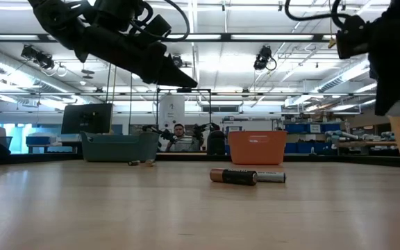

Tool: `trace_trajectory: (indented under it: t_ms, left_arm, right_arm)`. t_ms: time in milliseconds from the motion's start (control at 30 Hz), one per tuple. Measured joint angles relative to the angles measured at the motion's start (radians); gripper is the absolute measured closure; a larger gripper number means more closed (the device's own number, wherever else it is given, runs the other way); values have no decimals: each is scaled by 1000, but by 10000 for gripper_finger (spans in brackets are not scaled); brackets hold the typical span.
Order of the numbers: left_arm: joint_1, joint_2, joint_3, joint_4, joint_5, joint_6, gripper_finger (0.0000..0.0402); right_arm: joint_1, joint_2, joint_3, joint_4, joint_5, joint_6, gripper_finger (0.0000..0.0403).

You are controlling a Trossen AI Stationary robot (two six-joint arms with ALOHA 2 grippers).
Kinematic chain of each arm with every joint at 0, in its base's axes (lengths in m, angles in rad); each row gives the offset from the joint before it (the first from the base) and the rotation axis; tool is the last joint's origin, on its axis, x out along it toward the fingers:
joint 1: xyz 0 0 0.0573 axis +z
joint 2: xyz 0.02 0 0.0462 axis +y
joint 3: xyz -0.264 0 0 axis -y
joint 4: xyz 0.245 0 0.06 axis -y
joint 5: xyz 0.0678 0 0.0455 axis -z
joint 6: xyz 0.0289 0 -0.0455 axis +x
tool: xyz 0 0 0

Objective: Sort batteries
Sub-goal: Put the small black battery into the orange bin

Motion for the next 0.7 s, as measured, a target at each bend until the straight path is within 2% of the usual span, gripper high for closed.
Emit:
trace_trajectory:
  t_ms: [200, 367, 600, 700]
  left_arm:
    - [0, -37, 0, -64, -30, -2, 284]
    - [0, -52, 2, -76, -32, -25, 284]
    - [0, -51, 1, -106, -30, -26, 284]
    - [0, -51, 1, -95, 41, -32, 286]
  right_arm:
    - [21, -2, -42, 52, -90, 0, 390]
    - [53, -1, -30, 45, -123, 7, 389]
    - [39, -1, 73, -61, -52, -45, 381]
    - [7, -2, 101, -37, -22, -95, 374]
